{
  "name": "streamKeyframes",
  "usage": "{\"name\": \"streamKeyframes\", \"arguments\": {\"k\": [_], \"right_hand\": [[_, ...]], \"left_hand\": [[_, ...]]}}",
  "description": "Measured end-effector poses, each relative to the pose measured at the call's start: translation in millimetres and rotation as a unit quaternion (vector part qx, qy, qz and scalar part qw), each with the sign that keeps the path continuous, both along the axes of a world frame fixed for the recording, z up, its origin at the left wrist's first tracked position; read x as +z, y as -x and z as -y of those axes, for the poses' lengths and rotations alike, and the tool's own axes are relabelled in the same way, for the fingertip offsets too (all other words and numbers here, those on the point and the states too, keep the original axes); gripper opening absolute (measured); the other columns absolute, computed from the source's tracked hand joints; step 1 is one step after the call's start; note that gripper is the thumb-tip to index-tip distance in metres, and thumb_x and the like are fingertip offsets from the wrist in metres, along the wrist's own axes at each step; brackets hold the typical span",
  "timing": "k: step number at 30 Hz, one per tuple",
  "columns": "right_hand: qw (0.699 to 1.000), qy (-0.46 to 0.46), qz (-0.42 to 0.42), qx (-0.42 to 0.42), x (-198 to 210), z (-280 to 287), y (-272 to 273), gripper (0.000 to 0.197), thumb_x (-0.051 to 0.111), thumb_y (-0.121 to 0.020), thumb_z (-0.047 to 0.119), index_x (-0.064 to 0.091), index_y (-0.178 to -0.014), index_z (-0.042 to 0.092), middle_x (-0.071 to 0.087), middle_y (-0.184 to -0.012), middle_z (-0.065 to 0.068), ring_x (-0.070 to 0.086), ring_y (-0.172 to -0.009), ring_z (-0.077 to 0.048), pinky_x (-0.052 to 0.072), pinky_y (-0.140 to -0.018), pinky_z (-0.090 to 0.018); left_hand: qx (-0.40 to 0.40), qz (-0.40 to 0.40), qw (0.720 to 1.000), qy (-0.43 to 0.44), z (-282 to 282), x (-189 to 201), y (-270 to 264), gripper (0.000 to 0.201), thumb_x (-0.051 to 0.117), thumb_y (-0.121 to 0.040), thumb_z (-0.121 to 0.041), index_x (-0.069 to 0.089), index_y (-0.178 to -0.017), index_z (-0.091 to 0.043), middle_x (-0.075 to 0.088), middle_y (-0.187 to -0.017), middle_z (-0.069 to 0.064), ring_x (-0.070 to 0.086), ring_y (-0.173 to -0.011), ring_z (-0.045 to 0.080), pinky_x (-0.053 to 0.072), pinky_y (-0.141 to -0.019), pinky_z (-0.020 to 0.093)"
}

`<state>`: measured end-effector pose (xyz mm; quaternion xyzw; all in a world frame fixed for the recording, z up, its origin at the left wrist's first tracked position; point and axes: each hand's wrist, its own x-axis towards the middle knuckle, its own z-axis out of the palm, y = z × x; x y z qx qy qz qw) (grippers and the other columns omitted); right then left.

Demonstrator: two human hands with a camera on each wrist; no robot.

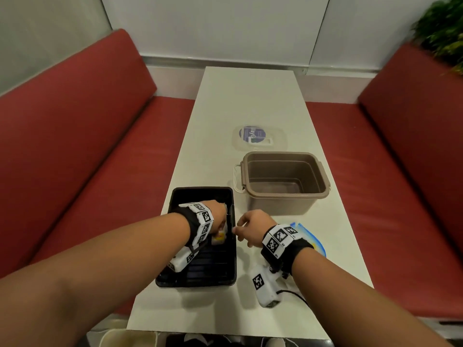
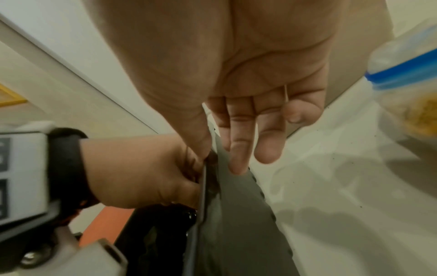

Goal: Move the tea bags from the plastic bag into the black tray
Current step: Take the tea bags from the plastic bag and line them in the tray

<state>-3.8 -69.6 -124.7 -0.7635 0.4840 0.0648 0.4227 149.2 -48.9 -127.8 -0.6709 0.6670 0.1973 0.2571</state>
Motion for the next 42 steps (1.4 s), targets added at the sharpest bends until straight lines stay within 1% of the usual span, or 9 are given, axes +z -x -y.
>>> {"name": "streamKeyframes", "arguments": {"k": [3,9,13,19,23,28,32,38,42], "right_hand": [[1.0,-0.014,0.019,-0.003,1.6,-2.4,0.9,0.018,0.062,-0.092,0.028,0.065,-0.077,0.019,0.074,-0.076,0.001,0.065,-0.06,-0.018,0.052,-0.056,-0.023],[0.998,-0.042,0.034,-0.007,0.3,-0.6,1.8,0.017,0.06,-0.093,0.026,0.067,-0.081,0.015,0.075,-0.076,-0.001,0.064,-0.06,-0.015,0.058,-0.074,-0.035],[0.999,-0.044,0.028,-0.01,2.5,0.7,3.1,0.021,0.06,-0.093,0.031,0.069,-0.085,0.013,0.077,-0.081,-0.001,0.065,-0.061,-0.014,0.056,-0.069,-0.033],[0.998,-0.031,0.046,-0.027,16.4,18.5,29.5,0.018,0.055,-0.095,0.026,0.068,-0.09,0.014,0.076,-0.079,0.001,0.062,-0.057,-0.014,0.058,-0.071,-0.037],[0.998,0.001,0.051,-0.04,32.2,34.6,68.3,0.014,0.056,-0.093,0.016,0.069,-0.09,0.014,0.075,-0.077,0.003,0.062,-0.055,-0.012,0.056,-0.065,-0.027],[0.992,0.096,-0.079,-0.033,22.4,63.7,123.3,0.017,0.062,-0.082,0.011,0.072,-0.085,0.025,0.07,-0.084,0.004,0.064,-0.07,-0.012,0.053,-0.072,-0.026],[0.979,0.1,-0.178,0.026,-0.5,70.1,153.3,0.022,0.066,-0.081,0.015,0.075,-0.098,0.026,0.072,-0.101,0.002,0.067,-0.096,-0.021,0.05,-0.078,-0.024],[0.968,0.084,-0.225,0.077,-34.5,68.8,165.5,0.03,0.068,-0.081,0.026,0.071,-0.111,0.023,0.072,-0.107,-0.003,0.068,-0.096,-0.024,0.056,-0.084,-0.03],[0.966,0.096,-0.224,0.083,-46.5,66.5,167.5,0.036,0.068,-0.081,0.04,0.068,-0.112,0.021,0.071,-0.104,-0.003,0.068,-0.093,-0.023,0.056,-0.082,-0.032]], "left_hand": [[0.017,-0.006,1.0,-0.004,8.7,-11.0,-1.3,0.019,0.065,-0.09,-0.02,0.072,-0.107,-0.012,0.071,-0.106,0.008,0.068,-0.097,0.027,0.054,-0.081,0.032],[0.025,-0.003,0.999,0.023,13.3,-22.5,-7.4,0.02,0.069,-0.084,-0.022,0.069,-0.1,-0.011,0.07,-0.095,0.009,0.069,-0.084,0.028,0.059,-0.076,0.038],[0.025,-0.002,1.0,0.018,15.3,-22.0,-5.7,0.031,0.074,-0.081,-0.029,0.067,-0.104,-0.011,0.068,-0.093,0.008,0.069,-0.083,0.028,0.058,-0.074,0.037],[0.01,-0.012,1.0,0.014,16.6,30.8,-6.5,0.025,0.075,-0.079,-0.038,0.063,-0.085,-0.017,0.065,-0.084,0.003,0.063,-0.076,0.023,0.056,-0.073,0.035],[0.006,-0.053,0.995,0.084,7.4,82.4,2.7,0.02,0.067,-0.084,-0.04,0.071,-0.088,-0.021,0.069,-0.083,-0.003,0.063,-0.077,0.018,0.05,-0.067,0.03],[-0.027,-0.154,0.973,0.168,17.5,110.3,57.5,0.015,0.061,-0.089,-0.035,0.07,-0.085,-0.023,0.064,-0.075,-0.011,0.061,-0.076,0.012,0.043,-0.066,0.026],[-0.05,-0.191,0.971,0.136,40.1,77.2,121.0,0.015,0.06,-0.089,-0.032,0.073,-0.093,-0.025,0.068,-0.088,-0.012,0.061,-0.084,0.012,0.046,-0.072,0.026],[0.002,-0.077,0.996,0.037,54.8,0.2,181.6,0.02,0.061,-0.085,-0.029,0.074,-0.094,-0.017,0.071,-0.092,0.004,0.065,-0.076,0.025,0.058,-0.073,0.034],[0.065,-0.014,0.996,0.051,51.6,-17.8,187.5,0.037,0.064,-0.083,-0.053,0.064,-0.095,-0.017,0.061,-0.088,0.002,0.057,-0.074,0.025,0.047,-0.065,0.032]]}}
